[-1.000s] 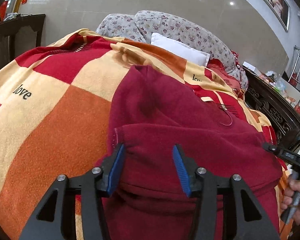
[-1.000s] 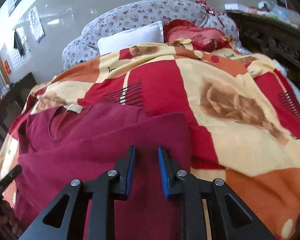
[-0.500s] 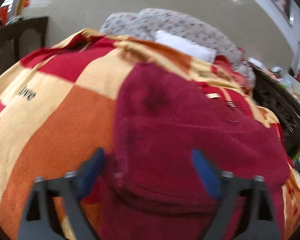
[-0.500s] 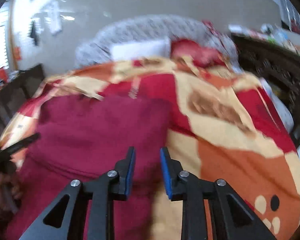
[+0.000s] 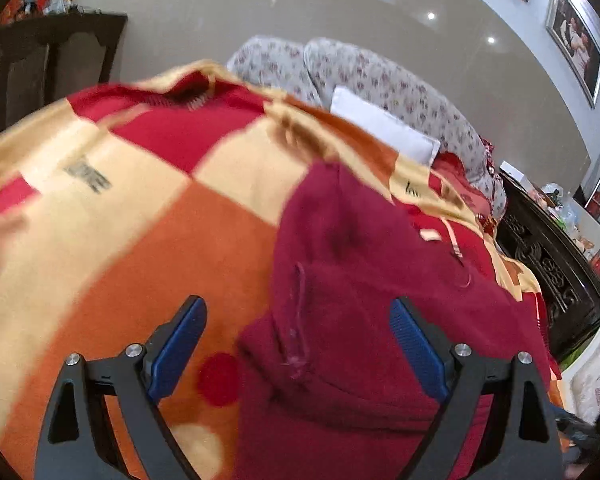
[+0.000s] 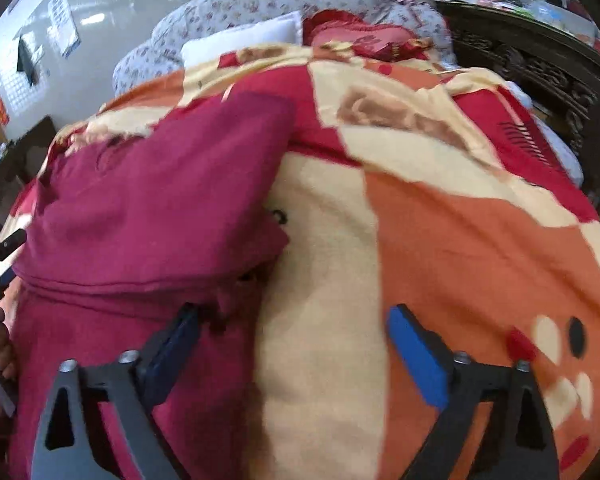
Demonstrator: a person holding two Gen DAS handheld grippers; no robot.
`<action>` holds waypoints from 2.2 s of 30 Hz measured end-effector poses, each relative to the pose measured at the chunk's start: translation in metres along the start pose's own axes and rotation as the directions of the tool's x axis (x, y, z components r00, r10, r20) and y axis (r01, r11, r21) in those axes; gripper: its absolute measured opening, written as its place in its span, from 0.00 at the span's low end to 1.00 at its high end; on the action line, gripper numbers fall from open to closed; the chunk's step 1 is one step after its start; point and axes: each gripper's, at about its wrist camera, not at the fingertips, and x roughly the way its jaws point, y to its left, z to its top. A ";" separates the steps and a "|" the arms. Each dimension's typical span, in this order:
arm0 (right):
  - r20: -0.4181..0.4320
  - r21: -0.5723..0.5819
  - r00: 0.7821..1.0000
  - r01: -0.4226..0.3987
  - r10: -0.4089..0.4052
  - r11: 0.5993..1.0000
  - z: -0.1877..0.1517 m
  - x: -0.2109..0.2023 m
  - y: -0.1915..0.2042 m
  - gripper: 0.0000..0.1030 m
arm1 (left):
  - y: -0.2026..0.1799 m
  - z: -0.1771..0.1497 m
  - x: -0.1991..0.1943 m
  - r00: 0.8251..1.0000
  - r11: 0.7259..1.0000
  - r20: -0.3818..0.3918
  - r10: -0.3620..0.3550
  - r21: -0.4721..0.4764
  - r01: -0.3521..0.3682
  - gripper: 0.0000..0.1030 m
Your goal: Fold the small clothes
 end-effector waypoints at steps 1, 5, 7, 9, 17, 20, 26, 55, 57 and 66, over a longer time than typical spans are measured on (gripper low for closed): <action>0.018 0.004 1.000 -0.016 0.016 1.000 -0.001 -0.019 -0.001 0.89 | -0.002 0.004 -0.008 1.000 1.000 -0.013 0.006 0.024 -0.006 0.89; 0.065 -0.070 0.996 -0.057 0.062 0.996 -0.016 -0.087 0.009 0.89 | -0.010 0.001 -0.056 0.992 0.978 -0.103 -0.069 0.187 0.088 0.89; 0.070 -0.106 0.994 -0.077 0.085 0.991 -0.034 -0.116 0.017 0.90 | -0.010 -0.013 -0.079 0.983 0.958 -0.158 -0.093 0.255 0.132 0.89; 0.067 -0.133 0.993 -0.085 0.094 0.988 -0.059 -0.146 0.024 0.90 | -0.005 -0.037 -0.102 0.967 0.936 -0.226 -0.117 0.302 0.183 0.89; 0.016 -0.218 0.989 -0.141 0.148 0.966 -0.179 -0.183 0.037 0.67 | 0.051 -0.121 -0.170 0.937 0.942 -0.307 -0.169 0.230 0.245 0.89; -0.019 -0.190 0.983 -0.181 0.180 0.965 -0.205 -0.172 0.036 0.52 | 0.056 -0.140 -0.184 0.940 0.938 -0.302 -0.156 0.254 0.237 0.89; -0.002 -0.140 0.980 -0.197 0.199 0.970 -0.218 -0.164 0.036 0.44 | 0.056 -0.162 -0.197 0.925 0.921 -0.330 -0.189 0.266 0.284 0.89; 0.011 -0.159 0.971 -0.234 0.239 0.959 -0.223 -0.154 0.060 0.63 | 0.046 -0.166 -0.187 0.844 0.918 -0.388 -0.370 -0.013 0.397 0.84; 0.018 -0.118 0.963 -0.266 0.270 0.957 -0.222 -0.156 0.053 0.63 | 0.047 -0.165 -0.185 0.835 0.912 -0.388 -0.391 -0.044 0.407 0.84; 0.063 0.036 0.938 -0.344 0.341 0.938 -0.222 -0.156 0.035 0.39 | 0.060 -0.167 -0.174 0.857 0.933 -0.374 -0.354 -0.073 0.353 0.19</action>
